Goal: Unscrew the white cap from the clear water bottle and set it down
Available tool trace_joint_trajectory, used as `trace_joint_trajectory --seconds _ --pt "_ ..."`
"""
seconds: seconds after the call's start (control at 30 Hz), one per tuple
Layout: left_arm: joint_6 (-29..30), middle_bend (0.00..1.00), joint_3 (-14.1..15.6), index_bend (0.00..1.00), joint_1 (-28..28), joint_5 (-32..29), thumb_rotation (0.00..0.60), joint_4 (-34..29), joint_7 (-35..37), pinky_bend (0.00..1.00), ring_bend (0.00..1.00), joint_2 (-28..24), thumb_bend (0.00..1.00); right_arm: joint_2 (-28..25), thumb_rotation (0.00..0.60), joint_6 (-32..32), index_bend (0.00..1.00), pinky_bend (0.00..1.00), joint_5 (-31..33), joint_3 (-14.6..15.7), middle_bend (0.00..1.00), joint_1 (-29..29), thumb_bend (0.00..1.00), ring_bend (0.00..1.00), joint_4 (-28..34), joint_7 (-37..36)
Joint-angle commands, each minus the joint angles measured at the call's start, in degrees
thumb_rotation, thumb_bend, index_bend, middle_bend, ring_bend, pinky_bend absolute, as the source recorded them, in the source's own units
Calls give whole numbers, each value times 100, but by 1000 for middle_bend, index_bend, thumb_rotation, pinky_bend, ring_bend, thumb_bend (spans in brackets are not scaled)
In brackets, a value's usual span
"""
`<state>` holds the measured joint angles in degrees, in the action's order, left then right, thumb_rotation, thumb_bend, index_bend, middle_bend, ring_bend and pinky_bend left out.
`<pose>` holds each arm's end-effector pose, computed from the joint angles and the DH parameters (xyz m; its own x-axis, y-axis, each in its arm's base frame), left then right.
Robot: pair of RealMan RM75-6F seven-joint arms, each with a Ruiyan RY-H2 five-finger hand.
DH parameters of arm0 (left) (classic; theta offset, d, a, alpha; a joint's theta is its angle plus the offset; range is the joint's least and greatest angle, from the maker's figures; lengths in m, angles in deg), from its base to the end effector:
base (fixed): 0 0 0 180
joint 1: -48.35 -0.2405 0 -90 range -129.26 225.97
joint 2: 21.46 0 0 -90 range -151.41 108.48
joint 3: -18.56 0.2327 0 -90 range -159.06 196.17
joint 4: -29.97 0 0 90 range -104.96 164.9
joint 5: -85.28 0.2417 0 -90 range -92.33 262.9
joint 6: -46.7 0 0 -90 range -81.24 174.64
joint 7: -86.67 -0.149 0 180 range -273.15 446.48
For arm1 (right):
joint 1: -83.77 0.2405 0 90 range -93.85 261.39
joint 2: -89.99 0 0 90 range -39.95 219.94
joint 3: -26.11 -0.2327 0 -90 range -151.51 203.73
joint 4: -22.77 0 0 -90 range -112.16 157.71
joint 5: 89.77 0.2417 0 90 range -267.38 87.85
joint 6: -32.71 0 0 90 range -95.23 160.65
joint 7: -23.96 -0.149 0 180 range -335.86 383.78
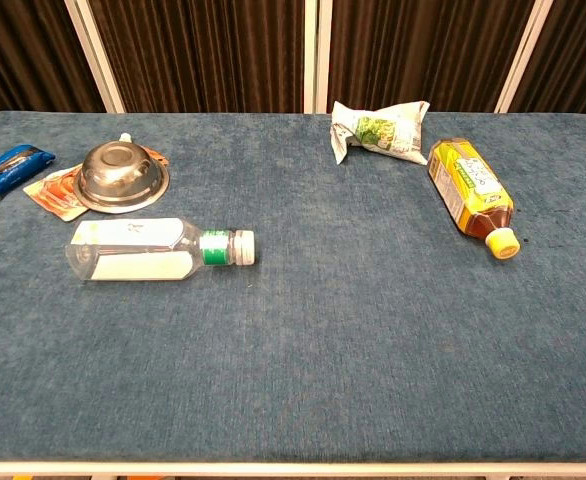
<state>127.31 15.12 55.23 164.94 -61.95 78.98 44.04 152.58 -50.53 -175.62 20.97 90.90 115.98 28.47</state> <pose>-0.3128 0.1993 0.1098 0.4854 0.0662 0.8718 0.8703 0.0582 -0.4890 -0.2925 -0.2081 0.1282 0.4733 0.0256 0.8805 -0.8794 -0.0448 0.4740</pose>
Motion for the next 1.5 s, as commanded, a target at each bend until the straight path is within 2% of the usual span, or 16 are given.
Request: trace_joint_trajectory --seconds 0.03,0.27,0.43,0.57,0.73,0.9,1.03,1.3,1.5 --pt "90 175 -24 207 -25 -14 600 62 -45 50 90 100 0 -9 600 -7 67 0 -18 -15 131 19 158 0 17 -3" --pt "133 183 -17 207 3 77 600 53 -195 51 91 134 0 -22 600 -44 68 0 -58 -42 130 47 159 0 10 -41" --pt "-34 195 -139 208 256 233 600 -5 -134 62 91 63 0 -55 600 -219 67 0 -75 -115 130 20 159 0 -47 -13" --pt "-455 196 -265 211 667 371 600 -118 -87 87 91 27 0 -124 600 -267 67 0 -86 -167 129 39 158 0 -15 26" --pt "-1366 196 -312 214 1327 444 600 -334 -53 101 91 153 0 -220 600 -264 67 0 -89 -206 127 69 158 0 17 -11" --pt "-2200 193 -398 209 1894 26 600 -405 -466 104 91 589 0 -254 600 -198 67 0 -68 -199 126 96 159 0 8 -83" --pt "-2605 191 -462 208 2222 -517 600 -242 -983 105 91 1076 0 -243 600 -143 67 0 -26 -178 126 98 158 0 -42 -154" --pt "-2736 192 -444 211 2636 -1596 600 -53 -2234 106 93 1861 0 -209 600 -76 67 0 81 -154 126 82 159 0 -128 -221" --pt "-2677 204 -393 232 2807 -2085 600 202 -2576 130 132 2338 0 -165 600 3 67 0 171 -145 127 89 159 0 -188 -245"
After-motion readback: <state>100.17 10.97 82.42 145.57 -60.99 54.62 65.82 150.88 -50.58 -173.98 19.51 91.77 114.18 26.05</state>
